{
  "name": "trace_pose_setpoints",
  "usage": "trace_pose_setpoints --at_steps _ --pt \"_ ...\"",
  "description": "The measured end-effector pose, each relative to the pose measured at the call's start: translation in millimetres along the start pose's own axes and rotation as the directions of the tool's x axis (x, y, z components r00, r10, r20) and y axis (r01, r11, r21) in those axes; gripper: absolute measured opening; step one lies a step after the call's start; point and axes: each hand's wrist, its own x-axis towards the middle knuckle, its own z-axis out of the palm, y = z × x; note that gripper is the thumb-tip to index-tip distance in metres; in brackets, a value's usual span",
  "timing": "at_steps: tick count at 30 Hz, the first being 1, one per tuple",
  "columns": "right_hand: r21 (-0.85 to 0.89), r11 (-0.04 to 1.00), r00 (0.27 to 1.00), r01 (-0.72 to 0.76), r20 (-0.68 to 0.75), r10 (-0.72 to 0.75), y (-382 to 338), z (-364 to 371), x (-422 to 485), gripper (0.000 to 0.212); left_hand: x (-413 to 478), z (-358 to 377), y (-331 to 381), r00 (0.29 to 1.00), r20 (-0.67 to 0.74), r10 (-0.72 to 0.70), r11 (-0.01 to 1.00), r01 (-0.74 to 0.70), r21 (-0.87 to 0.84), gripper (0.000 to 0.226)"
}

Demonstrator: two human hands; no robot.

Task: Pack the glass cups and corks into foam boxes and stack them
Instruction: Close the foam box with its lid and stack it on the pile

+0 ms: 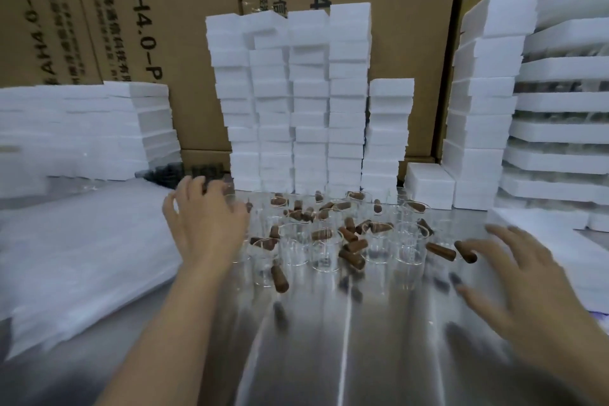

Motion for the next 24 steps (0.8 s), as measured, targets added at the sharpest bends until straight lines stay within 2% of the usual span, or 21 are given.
trace_pose_setpoints --at_steps 2,5,8,13,17,20,23,24 --pt "-0.002 0.999 0.994 0.044 0.102 -0.044 -10.2 8.2 -4.6 0.057 7.9 -2.3 -22.2 0.973 0.151 -0.173 0.977 0.150 0.150 0.063" --pt "-0.016 0.996 0.991 0.088 0.107 -0.086 -19.2 16.6 -5.6 0.057 10.6 -2.7 -35.4 0.911 0.290 -0.294 0.939 0.220 0.263 0.071" --pt "0.015 0.998 0.990 0.064 0.122 -0.066 -20.1 19.9 -4.8 0.060 11.5 -0.6 -36.2 0.899 0.312 -0.306 0.932 0.215 0.293 0.077" --pt "0.061 0.998 0.998 0.030 0.049 -0.033 -18.4 20.9 -6.3 0.084 13.3 1.7 -38.2 0.912 0.274 -0.305 0.939 0.239 0.248 0.077" --pt "0.064 0.997 0.998 0.038 0.050 -0.041 -25.2 16.3 -6.8 0.057 12.0 -1.6 -35.9 0.917 0.256 -0.305 0.945 0.259 0.198 0.074" --pt "0.118 0.993 0.997 0.018 0.069 -0.026 -26.2 14.4 -7.7 0.049 13.3 -11.5 -30.5 0.934 0.205 -0.292 0.955 0.273 0.116 0.074" --pt "0.153 0.988 0.991 -0.013 0.131 -0.008 -24.2 13.9 -7.5 0.026 13.3 -27.7 -13.7 0.965 0.149 -0.216 0.976 0.212 0.042 0.073" --pt "0.162 0.986 0.987 -0.028 0.163 0.001 -21.4 14.1 -7.4 0.032 11.6 -33.3 -4.5 0.976 0.133 -0.172 0.985 0.171 0.017 0.072"
